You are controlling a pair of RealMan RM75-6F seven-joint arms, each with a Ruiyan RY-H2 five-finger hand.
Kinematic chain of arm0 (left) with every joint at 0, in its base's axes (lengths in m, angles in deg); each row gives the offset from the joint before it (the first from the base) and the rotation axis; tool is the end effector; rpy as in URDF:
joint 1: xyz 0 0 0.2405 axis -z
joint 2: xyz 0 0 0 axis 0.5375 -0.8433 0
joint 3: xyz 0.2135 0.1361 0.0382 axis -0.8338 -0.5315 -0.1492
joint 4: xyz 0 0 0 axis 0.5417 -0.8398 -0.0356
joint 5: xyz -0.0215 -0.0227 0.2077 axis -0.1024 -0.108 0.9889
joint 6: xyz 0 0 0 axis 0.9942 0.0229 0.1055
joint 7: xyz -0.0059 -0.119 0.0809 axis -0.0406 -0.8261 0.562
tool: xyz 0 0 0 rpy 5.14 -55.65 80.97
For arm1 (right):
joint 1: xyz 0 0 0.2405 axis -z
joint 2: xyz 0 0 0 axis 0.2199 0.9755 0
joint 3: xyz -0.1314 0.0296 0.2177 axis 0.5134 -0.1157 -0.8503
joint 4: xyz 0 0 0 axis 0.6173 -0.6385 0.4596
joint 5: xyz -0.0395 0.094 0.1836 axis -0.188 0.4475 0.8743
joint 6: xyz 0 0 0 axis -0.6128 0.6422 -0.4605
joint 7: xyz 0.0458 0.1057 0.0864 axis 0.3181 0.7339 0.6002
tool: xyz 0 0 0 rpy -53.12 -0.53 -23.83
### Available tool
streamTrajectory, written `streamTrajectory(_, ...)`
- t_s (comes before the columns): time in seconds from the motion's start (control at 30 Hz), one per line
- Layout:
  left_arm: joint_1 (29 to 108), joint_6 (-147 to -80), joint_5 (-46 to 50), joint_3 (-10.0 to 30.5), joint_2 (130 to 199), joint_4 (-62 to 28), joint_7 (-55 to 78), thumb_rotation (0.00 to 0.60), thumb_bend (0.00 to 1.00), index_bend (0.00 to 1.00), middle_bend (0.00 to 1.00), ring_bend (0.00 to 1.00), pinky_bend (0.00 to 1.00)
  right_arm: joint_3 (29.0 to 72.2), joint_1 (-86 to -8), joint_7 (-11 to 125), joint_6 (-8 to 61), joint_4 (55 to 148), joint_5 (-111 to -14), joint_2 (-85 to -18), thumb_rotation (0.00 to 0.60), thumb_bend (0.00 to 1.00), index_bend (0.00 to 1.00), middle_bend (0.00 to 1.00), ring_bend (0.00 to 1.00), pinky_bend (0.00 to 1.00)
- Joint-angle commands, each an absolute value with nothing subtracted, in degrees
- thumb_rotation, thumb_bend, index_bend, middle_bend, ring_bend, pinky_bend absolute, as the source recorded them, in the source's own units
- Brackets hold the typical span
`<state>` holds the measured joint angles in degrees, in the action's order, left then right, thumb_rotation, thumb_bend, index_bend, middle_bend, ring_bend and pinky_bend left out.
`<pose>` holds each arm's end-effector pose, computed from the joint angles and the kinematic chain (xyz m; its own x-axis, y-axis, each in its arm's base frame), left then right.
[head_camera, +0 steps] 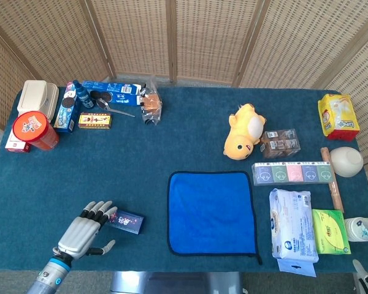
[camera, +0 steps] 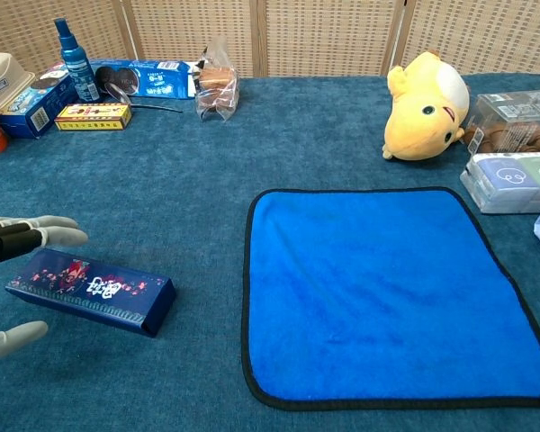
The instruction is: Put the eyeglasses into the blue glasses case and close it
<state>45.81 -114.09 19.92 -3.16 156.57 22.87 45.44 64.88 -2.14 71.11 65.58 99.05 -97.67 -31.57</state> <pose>-0.2082 0.1554 0.0231 0.4858 0.4340 0.7587 0.8719 -0.3022 -0.3853 -0.3608 -0.0612 0.2070 0.4634 0.0242 0.8858 -0.8851 -0.0351 0.4640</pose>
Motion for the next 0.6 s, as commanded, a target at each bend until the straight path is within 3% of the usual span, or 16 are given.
streamTrajectory(0.03, 46.53, -113.5, 18.94, -2.88, 157.13, 22.27, 46.48, 0.292, 0.3, 0.0, 0.0, 0.0, 0.0, 64.75, -2.07, 71.43, 65.93, 99.01, -97.7, -31.66, 0.57, 0.28, 0.08, 0.21, 0.18, 0.19)
streamTrajectory(0.6, 50.1, -115.6, 11.58, -1.35, 162.59, 18.54, 63.45, 0.296, 0.3, 0.01, 0.0, 0.0, 0.0, 63.94, -1.21, 74.34, 68.23, 97.72, -97.1, -32.49, 0.573, 0.28, 0.07, 0.21, 0.18, 0.19)
